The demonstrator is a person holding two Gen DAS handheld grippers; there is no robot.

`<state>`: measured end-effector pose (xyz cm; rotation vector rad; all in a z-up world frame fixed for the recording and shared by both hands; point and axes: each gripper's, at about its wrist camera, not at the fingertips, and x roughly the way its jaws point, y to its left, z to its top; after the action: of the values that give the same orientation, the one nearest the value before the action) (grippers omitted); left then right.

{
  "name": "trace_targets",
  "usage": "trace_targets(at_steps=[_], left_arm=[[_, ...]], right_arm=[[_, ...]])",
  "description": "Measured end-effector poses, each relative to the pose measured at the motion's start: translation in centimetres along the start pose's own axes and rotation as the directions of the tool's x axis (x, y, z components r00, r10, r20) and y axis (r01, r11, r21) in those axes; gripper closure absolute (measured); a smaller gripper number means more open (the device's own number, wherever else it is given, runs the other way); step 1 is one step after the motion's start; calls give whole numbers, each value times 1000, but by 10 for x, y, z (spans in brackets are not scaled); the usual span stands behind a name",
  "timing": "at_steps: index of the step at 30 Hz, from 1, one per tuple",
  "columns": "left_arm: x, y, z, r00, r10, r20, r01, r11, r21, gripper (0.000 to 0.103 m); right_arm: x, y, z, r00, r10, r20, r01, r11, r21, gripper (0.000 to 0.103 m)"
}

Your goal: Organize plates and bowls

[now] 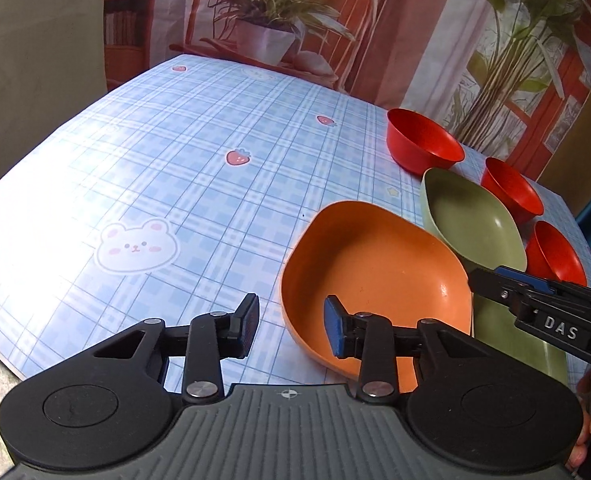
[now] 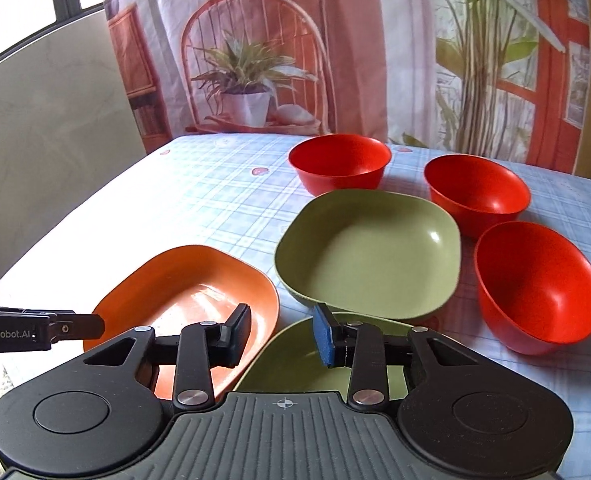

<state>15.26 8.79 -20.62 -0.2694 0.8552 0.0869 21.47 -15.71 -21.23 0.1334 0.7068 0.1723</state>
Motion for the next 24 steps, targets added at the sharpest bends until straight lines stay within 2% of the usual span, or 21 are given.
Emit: trace_targets(at_steps=[3,9,13,21,24], left_arm=[[8,5,-2,997,-62,-41,61,998,-32,79],[19,13,-5,992,-109,-59,104,992,-76,82],[21,17,-6,991,-123,-57,118,989,-94,84],[11,20,-2,995,-95,-7,94,990,-100,84],[2,10,2,997,-65,27,67,997,-49,84]], right_arm=[[15,5,7,1000,-3,-21,3,1000,-8,74],[31,13,14,997,-9,-74,7,999,-31,84],[39,12,14,995,-11,-100,9,1000,-23,85],[23,15,18,997,19,-69,-19,1000,-5,89],[9,16,19,999,31,-43,-31,1000,1,90]])
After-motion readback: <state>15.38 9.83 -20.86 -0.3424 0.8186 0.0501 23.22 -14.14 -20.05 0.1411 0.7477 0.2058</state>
